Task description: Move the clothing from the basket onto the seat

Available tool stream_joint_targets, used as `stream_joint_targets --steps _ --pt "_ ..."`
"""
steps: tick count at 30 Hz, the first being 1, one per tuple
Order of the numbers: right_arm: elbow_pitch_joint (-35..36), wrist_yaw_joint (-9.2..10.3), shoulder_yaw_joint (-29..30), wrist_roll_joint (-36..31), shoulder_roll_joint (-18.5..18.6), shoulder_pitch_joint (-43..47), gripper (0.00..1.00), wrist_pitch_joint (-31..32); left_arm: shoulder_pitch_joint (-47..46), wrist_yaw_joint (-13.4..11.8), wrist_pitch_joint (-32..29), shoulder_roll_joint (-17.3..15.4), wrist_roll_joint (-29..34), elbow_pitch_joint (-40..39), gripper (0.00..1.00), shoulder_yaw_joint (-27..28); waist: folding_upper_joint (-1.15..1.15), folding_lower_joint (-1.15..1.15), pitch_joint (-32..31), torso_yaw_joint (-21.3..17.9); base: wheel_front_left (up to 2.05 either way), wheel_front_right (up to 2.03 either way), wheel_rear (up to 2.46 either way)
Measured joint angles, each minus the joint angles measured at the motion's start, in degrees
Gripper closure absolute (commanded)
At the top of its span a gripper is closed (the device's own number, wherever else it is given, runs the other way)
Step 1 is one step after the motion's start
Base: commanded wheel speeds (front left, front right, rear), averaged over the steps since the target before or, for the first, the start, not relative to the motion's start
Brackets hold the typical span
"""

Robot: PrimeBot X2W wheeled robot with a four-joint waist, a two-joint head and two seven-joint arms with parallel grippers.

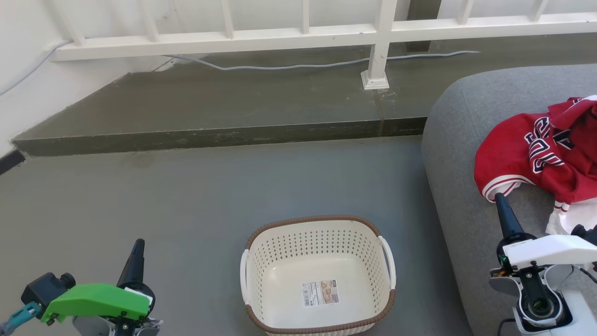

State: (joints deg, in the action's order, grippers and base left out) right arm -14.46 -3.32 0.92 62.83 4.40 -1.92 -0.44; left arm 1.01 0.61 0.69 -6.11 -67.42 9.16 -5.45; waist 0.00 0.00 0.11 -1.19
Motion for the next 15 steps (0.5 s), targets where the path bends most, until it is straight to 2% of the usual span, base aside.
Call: stream_joint_targets --steps 15 --pt "-0.54 -1.23 2.53 10.34 -0.75 -0.18 1.00 2.42 -1.22 2.27 -1.67 0.52 -9.85 1.93 1.00 2.30 0.00 0.00 0.02 0.43 0.00 0.00 0.00"
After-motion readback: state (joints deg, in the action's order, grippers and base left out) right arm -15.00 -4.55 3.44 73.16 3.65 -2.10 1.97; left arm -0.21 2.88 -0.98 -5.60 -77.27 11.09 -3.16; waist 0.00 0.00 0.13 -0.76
